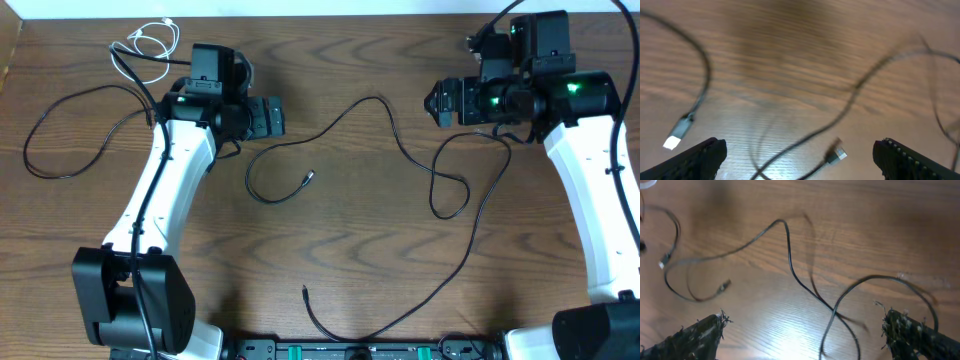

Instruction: Untangle cables

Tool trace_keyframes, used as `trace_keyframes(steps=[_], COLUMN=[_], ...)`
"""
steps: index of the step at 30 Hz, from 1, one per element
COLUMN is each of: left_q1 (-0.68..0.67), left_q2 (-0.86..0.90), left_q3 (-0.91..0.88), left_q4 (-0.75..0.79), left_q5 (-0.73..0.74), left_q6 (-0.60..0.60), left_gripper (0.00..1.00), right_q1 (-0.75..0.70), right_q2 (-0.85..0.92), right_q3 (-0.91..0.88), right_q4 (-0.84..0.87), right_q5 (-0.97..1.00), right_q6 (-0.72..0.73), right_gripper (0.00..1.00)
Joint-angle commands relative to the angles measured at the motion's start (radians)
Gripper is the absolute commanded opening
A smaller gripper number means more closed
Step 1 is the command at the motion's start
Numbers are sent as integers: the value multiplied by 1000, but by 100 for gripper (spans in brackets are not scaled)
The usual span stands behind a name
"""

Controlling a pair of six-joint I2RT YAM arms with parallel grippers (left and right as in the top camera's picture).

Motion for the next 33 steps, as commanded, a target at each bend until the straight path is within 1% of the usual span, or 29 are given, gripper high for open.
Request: trace_keyframes(steps=[1, 4, 7, 10, 14, 16, 19, 20, 22, 23, 26, 27, 28, 29, 30, 31, 32, 33], left_q1=[40, 55, 56, 56, 56, 56, 56, 56, 56, 56, 56, 56, 56, 56, 56, 56, 56, 56], left_q2=[5, 5, 5, 5, 5, 5, 5, 5, 5, 5, 5, 5, 5, 5, 5, 5, 5, 5], left_q3=[1, 1, 1, 1, 1, 1, 0, -1, -2, -2, -3, -4, -4, -4, -4, -4, -4, -4], left_q4=[-4, -28, -82, -119, -130, -130, -130, -130, -130, -131, -131, -130, -130, -130, -130, -131, -131, -131], left_q5=[-117, -117, -118, -118, -118, -118, -118, -118, -118, -118, -117, -117, -117, -117, -117, -117, -117, -117], left_q6=[-163, -180, -176, -169, -170, -170, -170, -170, -170, -170, -170, -170, -170, -170, -170, -170, -170, -170], left_gripper=[99, 99, 99, 99, 99, 99, 99, 99, 99, 99, 99, 99, 99, 99, 99, 99, 99, 99], right_q1=[24, 61, 95, 117, 150, 162, 174, 179, 191, 196, 207, 209, 209, 209, 209, 209, 209, 209], right_q2=[58, 131, 217, 285, 355, 387, 432, 446, 470, 478, 496, 505, 507, 512, 514, 514, 514, 513], right_q3=[6, 6, 6, 6, 6, 6, 6, 6, 6, 6, 6, 6, 6, 6, 6, 6, 6, 6], right_q4=[-10, -6, 4, 17, 20, 30, 68, 82, 107, 116, 142, 151, 156, 159, 161, 163, 164, 169], right_q5=[-60, -32, 0, 11, 38, 68, 83, 83, 79, 78, 79, 82, 85, 89, 98, 105, 105, 105], right_q6=[-158, -171, -213, -215, -275, -282, -283, -282, -281, -279, -269, -270, -269, -269, -264, -254, -242, -223], right_gripper=[99, 99, 93, 93, 92, 91, 86, 80, 62, 56, 61, 61, 57, 48, 33, 21, 6, 1])
